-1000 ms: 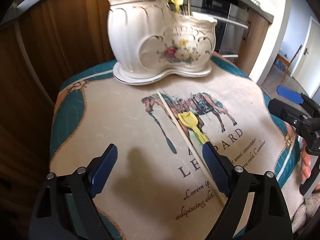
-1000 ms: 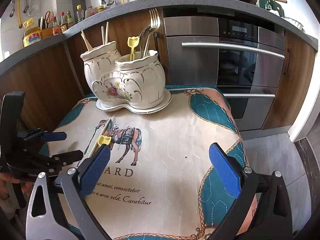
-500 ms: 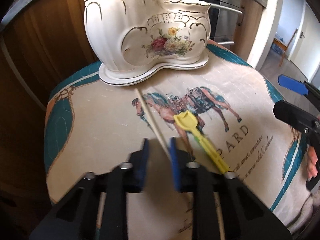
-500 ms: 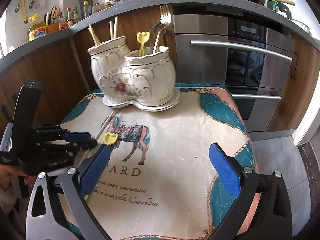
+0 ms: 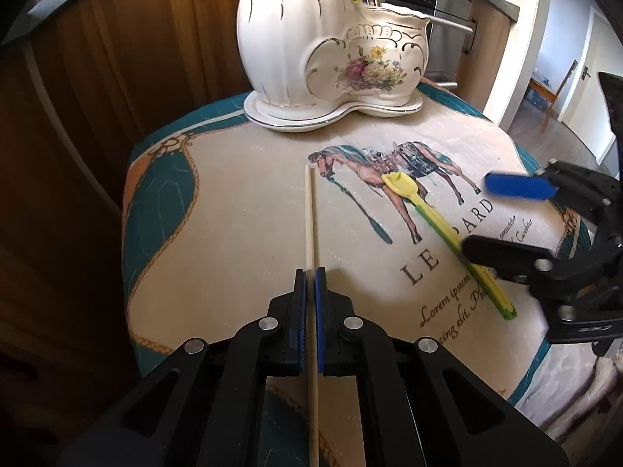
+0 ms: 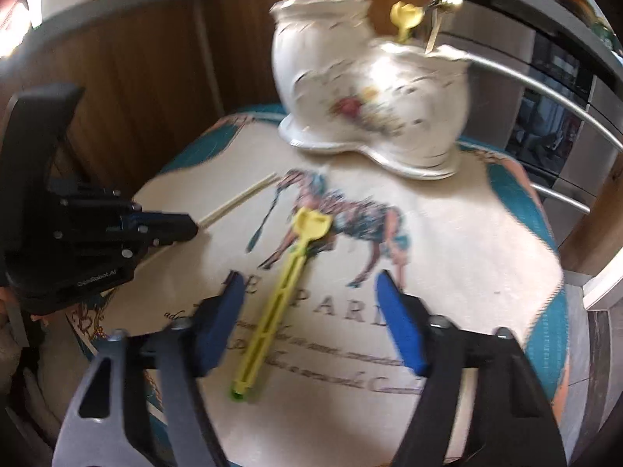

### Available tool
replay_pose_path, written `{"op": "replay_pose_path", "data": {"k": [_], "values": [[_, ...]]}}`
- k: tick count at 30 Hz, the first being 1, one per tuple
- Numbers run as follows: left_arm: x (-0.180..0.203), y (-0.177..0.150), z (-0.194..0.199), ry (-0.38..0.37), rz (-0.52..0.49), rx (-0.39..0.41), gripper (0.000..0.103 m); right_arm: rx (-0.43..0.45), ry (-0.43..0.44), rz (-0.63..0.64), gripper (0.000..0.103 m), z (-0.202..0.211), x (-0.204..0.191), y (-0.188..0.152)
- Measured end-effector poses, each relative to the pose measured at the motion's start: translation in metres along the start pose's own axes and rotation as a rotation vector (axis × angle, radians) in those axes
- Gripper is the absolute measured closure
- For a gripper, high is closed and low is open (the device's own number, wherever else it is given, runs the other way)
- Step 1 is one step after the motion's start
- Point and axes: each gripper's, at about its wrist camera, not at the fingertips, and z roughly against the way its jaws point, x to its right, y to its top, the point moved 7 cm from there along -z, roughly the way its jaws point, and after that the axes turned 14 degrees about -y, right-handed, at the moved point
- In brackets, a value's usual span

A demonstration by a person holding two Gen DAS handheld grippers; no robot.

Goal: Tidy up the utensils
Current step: 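Grasp the last chopstick with the left tool while the right tool grasps the yellow tulip spoon, then lift the chopstick over the taller pot while the right tool carries the yellow spoon over the shorter pot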

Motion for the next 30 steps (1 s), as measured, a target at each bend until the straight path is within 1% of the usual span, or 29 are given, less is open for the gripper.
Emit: {"op": "replay_pose_path", "data": {"k": [1,2,3,5,6,7,8,11,15,18,21,24,25,26,30], "values": [[-0.0004,-0.0008,0.0006,-0.001,-0.001,0.001,0.098,-0.021,0.003,0.012,0.055,-0.0034,-0.0050,-0.0010],[-0.0001,-0.0011,0.0011,-0.005,-0.001,0.001,0.098,-0.039,-0.004,0.023,0.060,-0.0069,-0.0080,-0.0027],[-0.0008,-0.0015,0.0018,-0.009,-0.002,0.002,0.098,-0.062,-0.012,0.030,0.070,-0.0109,-0.0106,-0.0043],[0.0015,-0.0028,0.0028,-0.018,-0.006,-0.002,0.098,-0.065,-0.021,0.028,0.077,-0.0125,-0.0120,-0.0035],[0.0019,-0.0036,0.0022,-0.019,-0.009,-0.008,0.098,-0.069,-0.026,0.031,0.082,-0.0128,-0.0121,-0.0027],[0.0031,-0.0042,0.0020,-0.016,-0.020,-0.018,0.098,-0.072,-0.026,0.032,0.090,-0.0132,-0.0119,-0.0026],[0.0041,-0.0041,0.0018,-0.014,-0.027,-0.028,0.096,-0.077,-0.023,0.032,0.092,-0.0132,-0.0116,-0.0023],[0.0057,-0.0050,0.0031,-0.036,-0.018,-0.057,0.089,-0.077,-0.017,0.044,0.093,-0.0116,-0.0099,-0.0033],[0.0074,-0.0087,0.0043,-0.031,-0.013,-0.081,0.089,-0.079,-0.009,0.067,0.093,-0.0086,-0.0045,-0.0070],[0.0069,-0.0084,0.0036,-0.030,-0.007,-0.084,0.089,-0.096,0.001,0.101,0.093,-0.0106,-0.0030,-0.0083],[0.0071,-0.0069,0.0017,-0.019,-0.018,-0.087,0.090,-0.111,-0.004,0.135,0.089,-0.0096,-0.0038,-0.0065],[0.0077,-0.0051,0.0001,-0.011,-0.026,-0.090,0.091,-0.097,-0.007,0.161,0.090,-0.0129,-0.0081,-0.0040],[0.0080,-0.0049,-0.0003,-0.009,-0.029,-0.089,0.094,-0.095,-0.002,0.157,0.093,-0.0129,-0.0087,-0.0040],[0.0065,-0.0049,0.0000,-0.002,-0.032,-0.086,0.098,-0.091,0.007,0.150,0.093,-0.0125,-0.0088,-0.0039],[0.0038,-0.0063,0.0027,-0.029,-0.030,-0.075,0.098,-0.048,0.020,0.104,0.093,-0.0041,-0.0026,-0.0033]]}}
